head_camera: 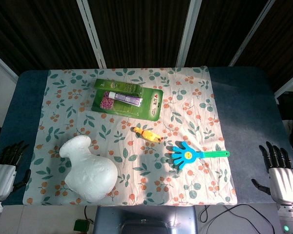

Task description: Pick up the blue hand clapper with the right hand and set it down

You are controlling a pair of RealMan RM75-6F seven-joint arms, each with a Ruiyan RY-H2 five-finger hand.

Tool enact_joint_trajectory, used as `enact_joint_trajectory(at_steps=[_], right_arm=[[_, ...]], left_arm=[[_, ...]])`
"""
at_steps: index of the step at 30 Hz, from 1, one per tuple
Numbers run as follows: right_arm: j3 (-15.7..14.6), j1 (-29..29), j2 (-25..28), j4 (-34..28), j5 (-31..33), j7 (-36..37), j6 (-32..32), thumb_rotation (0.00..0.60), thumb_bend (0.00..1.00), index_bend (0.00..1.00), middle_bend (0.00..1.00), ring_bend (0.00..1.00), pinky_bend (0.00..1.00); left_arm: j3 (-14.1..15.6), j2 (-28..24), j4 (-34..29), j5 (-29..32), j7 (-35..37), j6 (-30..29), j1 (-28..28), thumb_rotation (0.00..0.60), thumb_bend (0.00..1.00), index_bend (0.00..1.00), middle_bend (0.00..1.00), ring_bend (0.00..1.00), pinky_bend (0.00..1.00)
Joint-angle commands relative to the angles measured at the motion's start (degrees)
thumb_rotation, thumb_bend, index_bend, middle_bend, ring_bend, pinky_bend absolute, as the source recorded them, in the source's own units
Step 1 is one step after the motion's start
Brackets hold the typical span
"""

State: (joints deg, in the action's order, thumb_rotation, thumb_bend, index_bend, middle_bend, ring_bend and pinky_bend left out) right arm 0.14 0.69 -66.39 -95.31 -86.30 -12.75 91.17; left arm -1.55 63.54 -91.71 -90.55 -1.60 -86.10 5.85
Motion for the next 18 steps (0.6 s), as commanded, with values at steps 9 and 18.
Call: enact_joint_trajectory(at_steps=[9, 18], right_arm=[[3.43, 4.67, -7.01, 7.04, 0.26, 1.22, -5.33, 0.600, 0.21, 0.06, 0.00, 0.00, 0.00], [5.55, 13.66, -13.97, 14.00, 5.78, -3.90, -20.58, 0.600, 0.31, 0.39, 0.00, 0.00, 0.00]], left_arm=[[0.36, -0.84, -0.24, -0.26, 1.57, -0.93, -0.50, 0.600, 0.46, 0.00, 0.00, 0.00, 0.09], [1.49, -2.17, -0.20, -2.49, 4.26, -2.89, -1.40, 0.600, 0.46, 0.00, 0.00, 0.00, 0.09]])
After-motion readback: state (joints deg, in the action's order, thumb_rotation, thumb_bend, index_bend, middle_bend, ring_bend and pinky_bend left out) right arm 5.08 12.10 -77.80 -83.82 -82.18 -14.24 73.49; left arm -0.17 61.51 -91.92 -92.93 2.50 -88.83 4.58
